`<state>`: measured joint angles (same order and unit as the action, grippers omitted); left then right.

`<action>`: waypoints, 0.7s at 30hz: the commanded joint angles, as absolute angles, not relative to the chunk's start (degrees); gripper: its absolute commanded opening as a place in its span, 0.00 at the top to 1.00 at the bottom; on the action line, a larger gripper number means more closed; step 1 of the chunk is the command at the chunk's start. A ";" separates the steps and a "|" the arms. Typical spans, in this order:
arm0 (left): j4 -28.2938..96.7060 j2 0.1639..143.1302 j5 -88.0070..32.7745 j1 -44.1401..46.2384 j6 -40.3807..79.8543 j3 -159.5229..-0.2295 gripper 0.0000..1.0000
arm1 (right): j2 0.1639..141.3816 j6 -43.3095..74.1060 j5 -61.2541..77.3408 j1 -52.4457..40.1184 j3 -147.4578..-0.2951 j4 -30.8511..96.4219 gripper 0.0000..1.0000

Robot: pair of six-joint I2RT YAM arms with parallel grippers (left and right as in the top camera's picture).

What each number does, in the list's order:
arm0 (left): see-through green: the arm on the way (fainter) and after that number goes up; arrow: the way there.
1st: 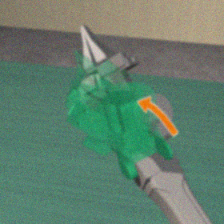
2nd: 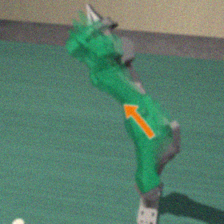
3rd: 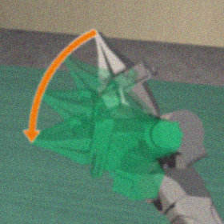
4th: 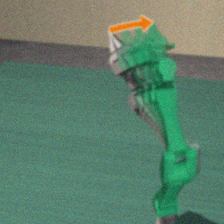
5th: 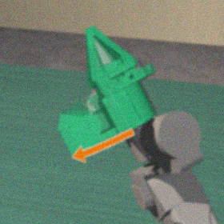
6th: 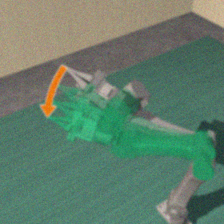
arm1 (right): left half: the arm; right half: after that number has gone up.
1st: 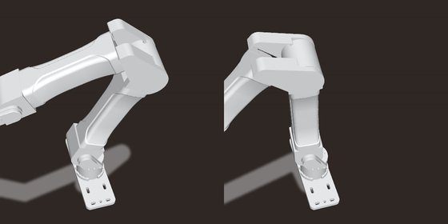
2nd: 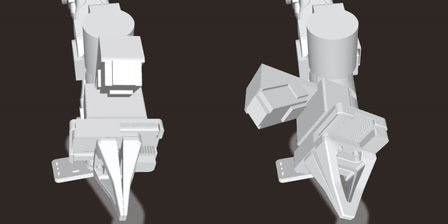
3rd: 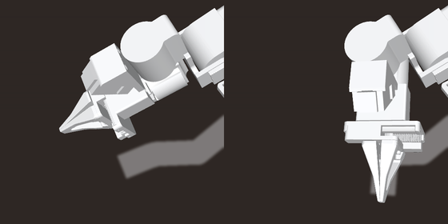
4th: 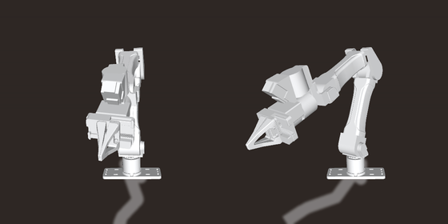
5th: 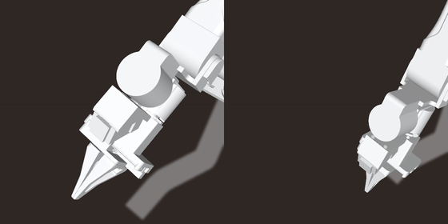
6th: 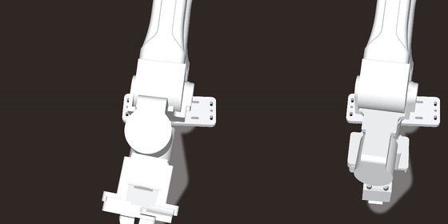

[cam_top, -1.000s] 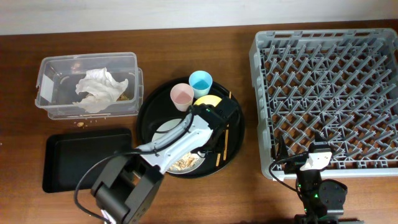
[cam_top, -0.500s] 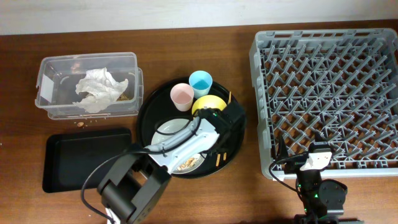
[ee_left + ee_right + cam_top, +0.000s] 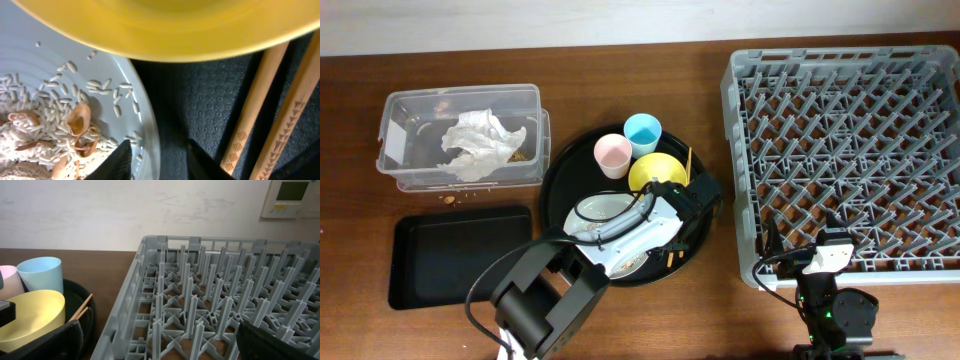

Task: Sort waste into correct bins and load items into the dishwasher rack
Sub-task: 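Reach the left gripper to the white plate and grip its rim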

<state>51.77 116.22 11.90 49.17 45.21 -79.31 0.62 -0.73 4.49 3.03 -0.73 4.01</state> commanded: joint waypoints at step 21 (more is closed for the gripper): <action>57.28 116.81 13.30 49.34 45.82 -80.07 0.99 | 0.21 -1.08 4.25 3.40 -0.32 4.12 0.01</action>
<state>55.18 116.22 13.56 49.39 45.23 -79.37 0.62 -0.71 4.49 3.03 -0.73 4.03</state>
